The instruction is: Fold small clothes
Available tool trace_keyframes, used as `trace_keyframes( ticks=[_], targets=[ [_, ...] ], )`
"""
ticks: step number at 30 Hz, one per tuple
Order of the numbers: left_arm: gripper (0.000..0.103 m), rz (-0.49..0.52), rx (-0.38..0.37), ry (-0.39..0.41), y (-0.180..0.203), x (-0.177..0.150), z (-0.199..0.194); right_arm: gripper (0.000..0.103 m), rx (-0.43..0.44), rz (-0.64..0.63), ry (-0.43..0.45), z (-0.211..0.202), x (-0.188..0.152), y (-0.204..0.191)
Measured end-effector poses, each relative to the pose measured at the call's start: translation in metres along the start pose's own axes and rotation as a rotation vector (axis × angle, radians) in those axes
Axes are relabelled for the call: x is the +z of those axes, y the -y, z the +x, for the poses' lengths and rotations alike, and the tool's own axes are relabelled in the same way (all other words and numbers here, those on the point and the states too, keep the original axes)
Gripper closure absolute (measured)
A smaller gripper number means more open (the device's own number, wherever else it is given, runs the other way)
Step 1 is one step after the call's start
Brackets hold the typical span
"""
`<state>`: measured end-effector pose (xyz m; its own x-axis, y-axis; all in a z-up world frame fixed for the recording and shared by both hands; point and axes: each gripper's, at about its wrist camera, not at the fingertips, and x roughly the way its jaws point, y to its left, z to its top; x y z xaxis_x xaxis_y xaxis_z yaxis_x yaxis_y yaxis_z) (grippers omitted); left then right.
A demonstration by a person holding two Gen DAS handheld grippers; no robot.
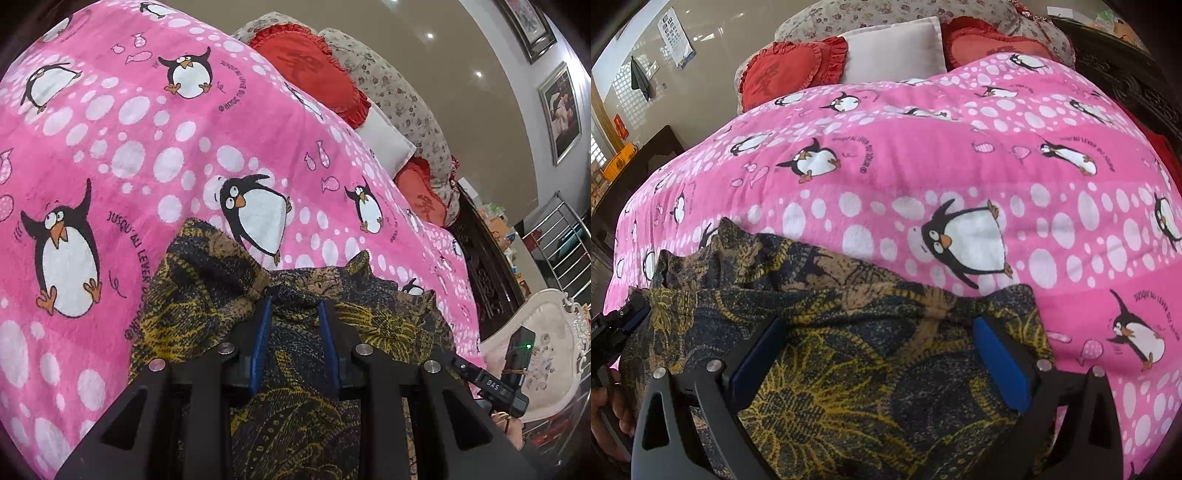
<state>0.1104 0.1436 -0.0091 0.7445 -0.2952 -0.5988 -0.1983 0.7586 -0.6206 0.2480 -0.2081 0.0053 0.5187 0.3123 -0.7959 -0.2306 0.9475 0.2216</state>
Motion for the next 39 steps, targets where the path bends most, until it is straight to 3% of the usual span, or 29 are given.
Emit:
trace_keyframes(
  ticks=[3,7,9,11,13,15,18,21,23,28,31,33,36,37,39],
  targets=[
    [0.096,0.002,0.023,-0.004,0.004,0.001,0.003,0.0,0.025,0.015,0.005,-0.002,-0.002,0.005],
    [0.082,0.027,0.024,-0.04,0.013,0.006,0.009,0.0,0.017,0.009,-0.007,-0.004,-0.001,0.008],
    [0.081,0.079,0.096,-0.09,0.027,0.01,0.007,0.003,-0.018,0.006,-0.028,-0.012,0.002,0.008],
    [0.078,0.135,0.173,-0.065,0.052,0.007,-0.002,0.003,-0.048,0.036,-0.003,-0.03,0.003,0.007],
    [0.069,0.18,0.152,-0.027,0.079,-0.001,-0.006,0.003,-0.087,0.013,0.045,-0.049,0.003,-0.005],
    [0.068,0.223,0.123,-0.026,0.103,-0.017,0.005,0.003,-0.115,-0.032,0.055,-0.054,0.002,-0.027],
    [0.068,0.27,0.19,-0.074,0.109,-0.043,0.037,0.004,-0.146,-0.078,0.021,-0.033,-0.001,-0.065],
    [0.068,0.28,0.179,-0.018,0.102,-0.055,0.037,0.001,-0.257,-0.124,-0.02,0.004,-0.017,-0.076],
    [0.068,0.275,0.173,-0.029,0.101,-0.055,0.039,0.001,-0.234,-0.12,0.087,0.001,-0.029,-0.073],
    [0.068,0.265,0.143,-0.04,0.097,-0.053,0.034,0.0,-0.217,-0.114,0.089,-0.001,-0.029,-0.07],
    [0.068,0.224,0.116,-0.066,0.079,-0.058,-0.006,0.002,-0.174,-0.126,0.04,-0.009,-0.027,-0.067],
    [0.068,0.211,0.099,-0.063,0.07,-0.069,-0.044,0.008,-0.168,-0.133,0.063,-0.04,-0.035,-0.065],
    [0.066,0.267,0.121,-0.013,0.059,-0.091,-0.1,0.008,-0.077,-0.192,0.126,-0.084,-0.058,-0.083],
    [0.06,0.274,0.138,-0.01,0.053,-0.098,-0.11,0.007,-0.047,-0.218,0.135,-0.093,-0.066,-0.09],
    [0.058,0.243,0.186,-0.057,0.033,-0.108,-0.112,0.006,0.014,-0.292,0.117,-0.098,-0.086,-0.107]
  ],
)
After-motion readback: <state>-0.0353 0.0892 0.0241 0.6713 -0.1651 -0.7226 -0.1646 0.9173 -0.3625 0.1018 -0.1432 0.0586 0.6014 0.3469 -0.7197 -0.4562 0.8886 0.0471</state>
